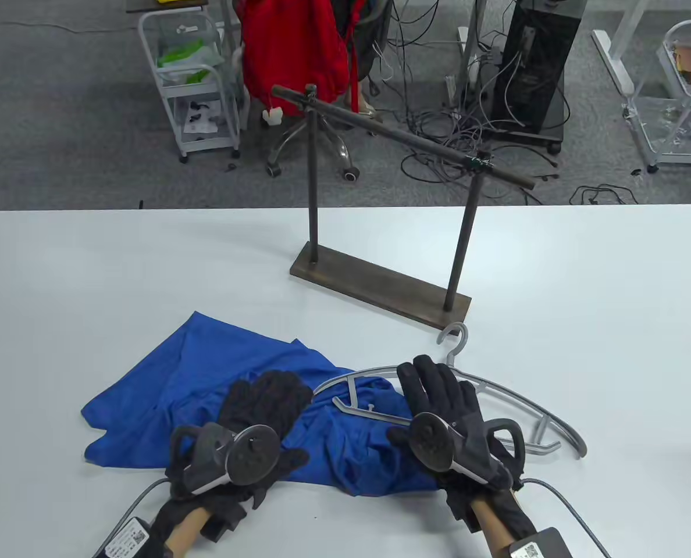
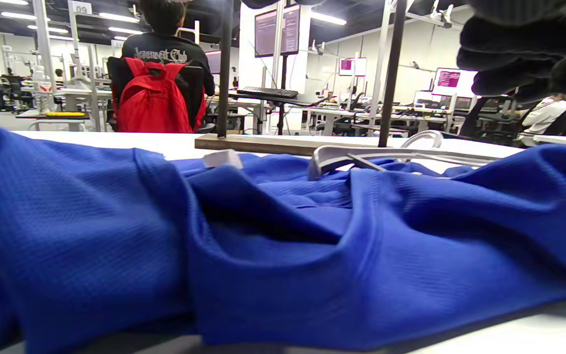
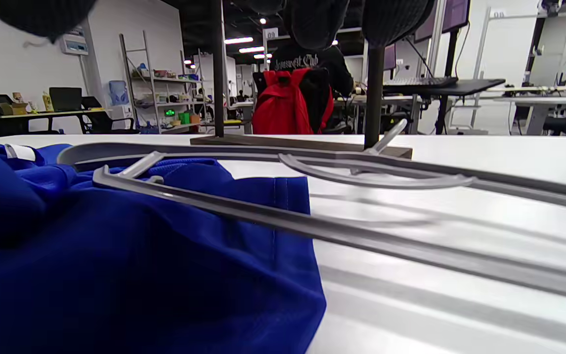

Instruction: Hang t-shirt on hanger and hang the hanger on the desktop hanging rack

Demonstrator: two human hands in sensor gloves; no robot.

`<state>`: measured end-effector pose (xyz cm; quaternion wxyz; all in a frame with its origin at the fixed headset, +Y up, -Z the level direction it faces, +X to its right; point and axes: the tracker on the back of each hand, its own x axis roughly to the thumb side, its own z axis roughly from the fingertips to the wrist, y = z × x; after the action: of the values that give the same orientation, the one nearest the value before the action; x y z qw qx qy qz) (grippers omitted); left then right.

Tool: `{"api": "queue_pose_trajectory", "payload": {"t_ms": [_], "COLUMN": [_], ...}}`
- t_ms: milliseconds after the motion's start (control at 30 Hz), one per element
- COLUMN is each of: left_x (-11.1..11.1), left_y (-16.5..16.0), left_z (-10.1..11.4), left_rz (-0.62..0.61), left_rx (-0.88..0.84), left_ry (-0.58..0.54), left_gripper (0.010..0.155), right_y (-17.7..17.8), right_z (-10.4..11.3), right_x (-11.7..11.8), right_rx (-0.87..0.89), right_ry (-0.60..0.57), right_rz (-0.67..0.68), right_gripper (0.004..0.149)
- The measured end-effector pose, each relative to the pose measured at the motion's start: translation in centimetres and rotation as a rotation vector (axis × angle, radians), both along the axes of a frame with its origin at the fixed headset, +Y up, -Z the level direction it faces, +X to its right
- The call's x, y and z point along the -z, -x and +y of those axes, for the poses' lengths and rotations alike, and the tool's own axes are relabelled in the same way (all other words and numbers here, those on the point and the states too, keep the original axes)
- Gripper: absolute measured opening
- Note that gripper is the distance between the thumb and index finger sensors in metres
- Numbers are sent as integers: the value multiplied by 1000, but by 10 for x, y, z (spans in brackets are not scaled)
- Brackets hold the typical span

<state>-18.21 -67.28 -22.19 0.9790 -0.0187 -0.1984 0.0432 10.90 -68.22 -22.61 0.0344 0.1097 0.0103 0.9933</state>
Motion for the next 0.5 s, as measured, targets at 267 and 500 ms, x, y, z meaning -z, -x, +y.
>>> {"api": "queue_pose_trajectory", "payload": {"t_ms": [267, 500], "left_x": [4, 4], "left_y": [4, -1], "left_z": [-1, -4], "left_rz": [14, -3], "left_rx": [-15, 18], "left_ry": [15, 49], "left_gripper": [91, 91], "right_y": [-14, -47], "right_z": [10, 13], "right_x": [3, 16], "right_rx": [45, 63], "right_ry": [-83, -176], "right_rz": [-48, -175], "right_gripper": [88, 86]}}
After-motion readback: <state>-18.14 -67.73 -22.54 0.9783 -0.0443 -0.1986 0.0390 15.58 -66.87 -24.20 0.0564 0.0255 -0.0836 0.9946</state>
